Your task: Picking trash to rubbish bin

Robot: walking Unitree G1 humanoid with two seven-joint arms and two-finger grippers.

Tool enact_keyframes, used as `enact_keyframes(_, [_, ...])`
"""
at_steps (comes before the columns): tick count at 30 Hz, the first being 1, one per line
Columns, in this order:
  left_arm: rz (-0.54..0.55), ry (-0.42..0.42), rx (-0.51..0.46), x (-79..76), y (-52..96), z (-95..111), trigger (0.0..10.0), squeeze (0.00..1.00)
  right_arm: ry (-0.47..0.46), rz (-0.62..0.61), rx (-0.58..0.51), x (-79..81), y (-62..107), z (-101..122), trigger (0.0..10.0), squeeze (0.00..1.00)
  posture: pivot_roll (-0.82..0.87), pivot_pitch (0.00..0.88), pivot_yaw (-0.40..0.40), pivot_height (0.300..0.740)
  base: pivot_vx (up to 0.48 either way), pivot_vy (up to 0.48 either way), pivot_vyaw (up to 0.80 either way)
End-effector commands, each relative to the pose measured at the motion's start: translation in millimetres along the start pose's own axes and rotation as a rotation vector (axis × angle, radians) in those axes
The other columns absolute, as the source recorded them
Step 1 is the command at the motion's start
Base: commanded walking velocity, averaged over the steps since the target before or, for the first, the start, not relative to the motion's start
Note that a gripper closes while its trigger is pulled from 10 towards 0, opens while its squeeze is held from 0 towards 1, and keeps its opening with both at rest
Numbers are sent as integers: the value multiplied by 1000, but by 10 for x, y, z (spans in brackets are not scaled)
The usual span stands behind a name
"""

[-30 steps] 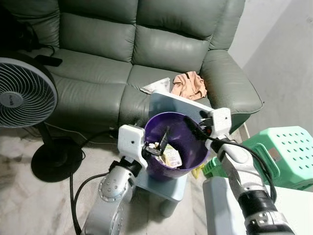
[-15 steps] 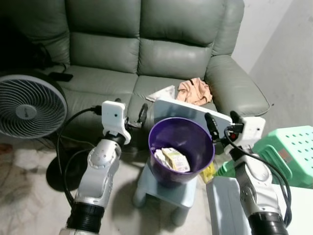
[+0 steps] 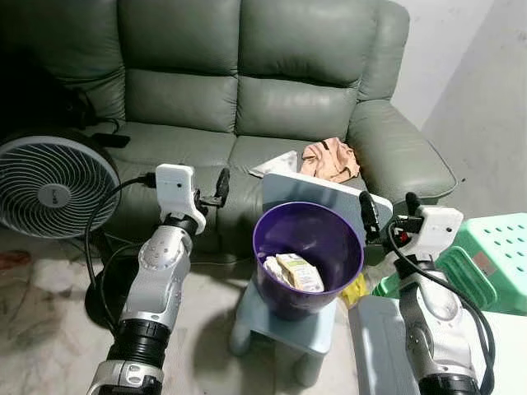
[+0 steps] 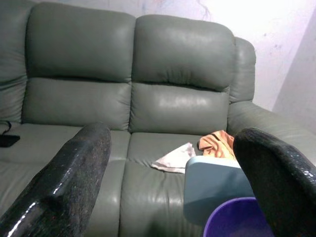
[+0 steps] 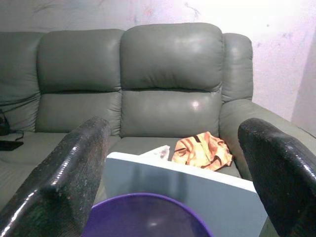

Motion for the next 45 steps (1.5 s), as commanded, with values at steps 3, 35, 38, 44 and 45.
enact_keyframes(3, [-8, 1, -18, 10, -18, 17, 10000, 0, 43, 7, -31, 29, -14, 74, 10000, 0, -24, 0, -66, 740, 0, 0, 0])
enact_keyframes(35, [21, 83, -19, 175, 155, -192, 10000, 0, 64, 18, 29, 101, 50, -144, 10000, 0, -10, 0, -68, 740, 0, 0, 0])
enact_keyframes(38, [20, 82, -17, 174, 148, -193, 10000, 0, 65, 19, 29, 104, 42, -140, 10000, 0, -10, 0, -70, 740, 0, 0, 0])
enact_keyframes(44, [21, 84, -19, 171, 145, -193, 10000, 0, 66, 19, 28, 106, 36, -135, 10000, 0, -11, 0, -72, 740, 0, 0, 0])
enact_keyframes(45, [20, 85, -19, 170, 144, -193, 10000, 0, 67, 20, 28, 106, 34, -133, 10000, 0, -12, 0, -71, 740, 0, 0, 0])
Point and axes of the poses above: a point about 5 cm out from each wrist's last joint towards the gripper, its own y axis pointing back from the gripper into the wrist, its own z axis along the axis of the wrist's last joint, x = y × z, the point moved 4 cm from there along -y, pointing out of the wrist towards the gripper, and after that the axes turned 4 degrees about y, right-handed, at the moved point
